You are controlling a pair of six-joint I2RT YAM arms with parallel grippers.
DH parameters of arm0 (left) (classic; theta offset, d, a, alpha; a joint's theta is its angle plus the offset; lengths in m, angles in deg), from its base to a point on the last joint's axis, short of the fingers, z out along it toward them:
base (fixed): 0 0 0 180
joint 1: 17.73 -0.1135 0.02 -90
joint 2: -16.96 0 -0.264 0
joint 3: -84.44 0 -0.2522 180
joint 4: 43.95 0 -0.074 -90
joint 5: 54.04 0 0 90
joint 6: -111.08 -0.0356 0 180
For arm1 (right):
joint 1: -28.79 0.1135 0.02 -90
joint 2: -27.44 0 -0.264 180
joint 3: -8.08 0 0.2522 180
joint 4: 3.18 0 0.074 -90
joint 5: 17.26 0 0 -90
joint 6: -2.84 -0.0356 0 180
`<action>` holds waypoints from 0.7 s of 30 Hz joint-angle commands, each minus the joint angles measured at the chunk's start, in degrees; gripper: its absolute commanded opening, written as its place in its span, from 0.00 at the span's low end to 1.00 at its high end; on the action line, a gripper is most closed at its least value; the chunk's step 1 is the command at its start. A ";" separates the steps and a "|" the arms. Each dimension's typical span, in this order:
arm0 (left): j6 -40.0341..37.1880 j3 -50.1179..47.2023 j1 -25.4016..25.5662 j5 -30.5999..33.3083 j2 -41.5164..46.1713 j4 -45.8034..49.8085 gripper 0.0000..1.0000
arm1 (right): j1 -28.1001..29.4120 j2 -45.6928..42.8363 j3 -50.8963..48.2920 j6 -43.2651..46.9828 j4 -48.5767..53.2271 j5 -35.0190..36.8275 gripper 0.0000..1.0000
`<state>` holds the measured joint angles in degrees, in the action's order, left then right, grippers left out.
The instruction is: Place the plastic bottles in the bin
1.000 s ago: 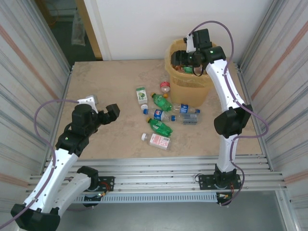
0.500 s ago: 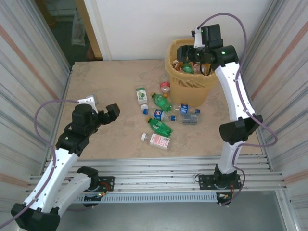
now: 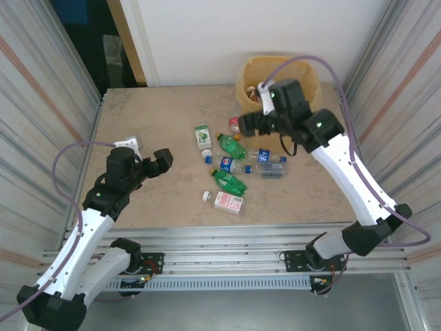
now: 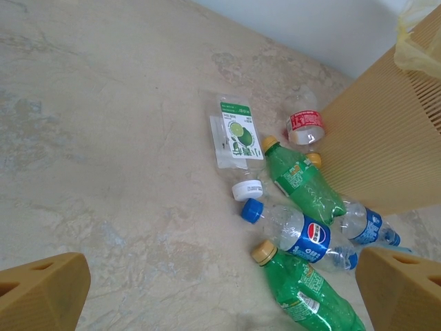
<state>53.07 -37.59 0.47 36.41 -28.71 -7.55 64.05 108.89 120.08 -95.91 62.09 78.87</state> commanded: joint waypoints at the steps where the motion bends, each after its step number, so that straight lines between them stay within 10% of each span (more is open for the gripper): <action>1: 1.06 -0.59 -0.78 0.41 -0.25 -0.84 0.99 | 4.06 -3.17 -7.67 -0.72 -2.58 3.09 0.96; 21: 4.20 -2.32 -3.69 0.89 -0.47 1.58 0.99 | 24.90 12.21 -21.81 -4.52 -1.33 -0.37 0.98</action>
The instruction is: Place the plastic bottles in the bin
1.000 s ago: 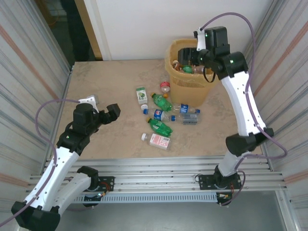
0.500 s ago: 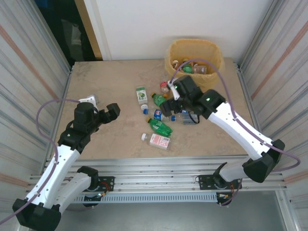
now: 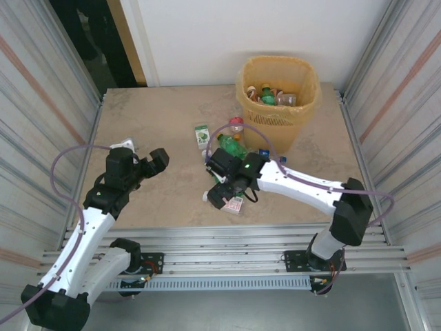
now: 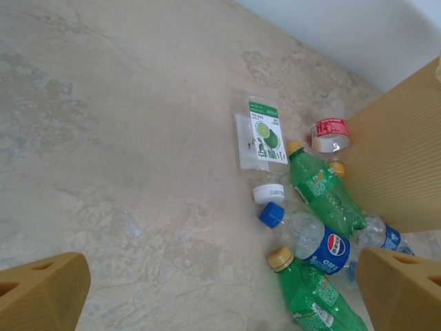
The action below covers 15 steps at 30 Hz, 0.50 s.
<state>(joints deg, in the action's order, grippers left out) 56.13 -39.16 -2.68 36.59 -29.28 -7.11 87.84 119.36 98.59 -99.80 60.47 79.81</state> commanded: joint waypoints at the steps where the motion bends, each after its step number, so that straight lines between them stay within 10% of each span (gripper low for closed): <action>1: 1.34 -0.84 -0.79 0.71 0.15 1.27 0.99 | 1.45 2.79 -0.35 -0.49 0.17 -1.44 0.98; 15: 2.77 -2.14 -3.71 -1.31 1.04 1.53 0.99 | 1.72 12.65 -0.11 0.37 -1.77 -0.31 0.95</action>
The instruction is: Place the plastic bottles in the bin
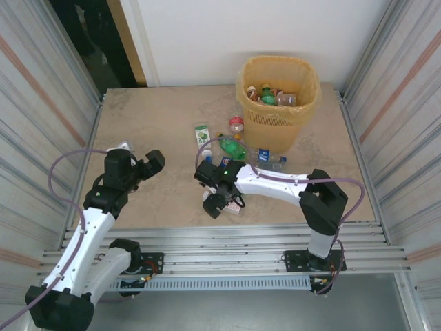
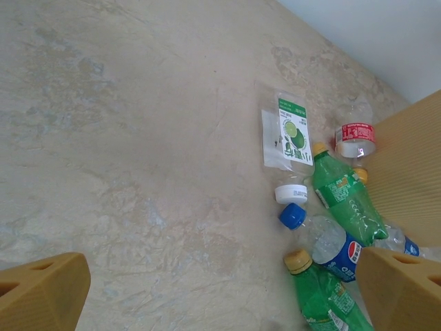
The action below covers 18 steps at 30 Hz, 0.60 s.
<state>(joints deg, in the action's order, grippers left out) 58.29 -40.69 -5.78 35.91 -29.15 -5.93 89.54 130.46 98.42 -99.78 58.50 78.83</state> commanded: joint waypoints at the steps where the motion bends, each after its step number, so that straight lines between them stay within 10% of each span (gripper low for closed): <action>1: 0.58 -0.70 -0.61 -0.65 0.87 0.34 0.99 | -0.06 2.02 -0.02 0.40 0.14 0.77 0.95; 18: 0.67 -0.77 -0.96 -1.52 0.68 -0.35 0.99 | -1.65 7.12 -0.13 0.41 -1.57 0.90 0.93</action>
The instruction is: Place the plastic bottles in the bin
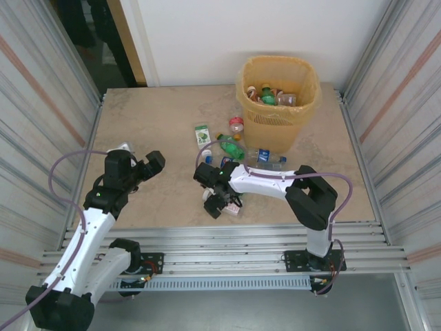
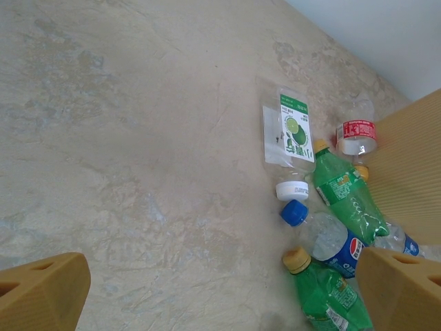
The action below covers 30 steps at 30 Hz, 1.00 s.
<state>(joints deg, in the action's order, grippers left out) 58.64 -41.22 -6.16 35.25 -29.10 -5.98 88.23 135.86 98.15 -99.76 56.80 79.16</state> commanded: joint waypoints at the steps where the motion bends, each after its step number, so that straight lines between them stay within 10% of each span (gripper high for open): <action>1: 0.32 -0.20 -0.59 -0.86 0.59 -0.43 0.99 | -0.29 2.15 0.32 0.42 0.11 0.32 0.93; 10: 0.24 0.15 -0.85 -1.26 0.36 -0.44 0.99 | -0.31 4.53 0.67 0.97 -2.17 -3.35 0.82; 21: 0.10 0.28 -1.19 -1.23 0.34 -0.30 0.99 | -0.29 4.64 2.99 1.79 -1.41 -3.91 0.44; 30: -0.25 -0.41 -1.86 -0.84 0.71 -0.23 0.99 | -0.94 -3.01 7.49 1.71 -0.23 -1.65 0.37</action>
<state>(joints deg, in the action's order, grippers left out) 58.62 -41.22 -7.40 34.27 -29.10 -5.98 87.94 137.85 102.81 -98.49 55.05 75.97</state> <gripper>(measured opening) 0.987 0.617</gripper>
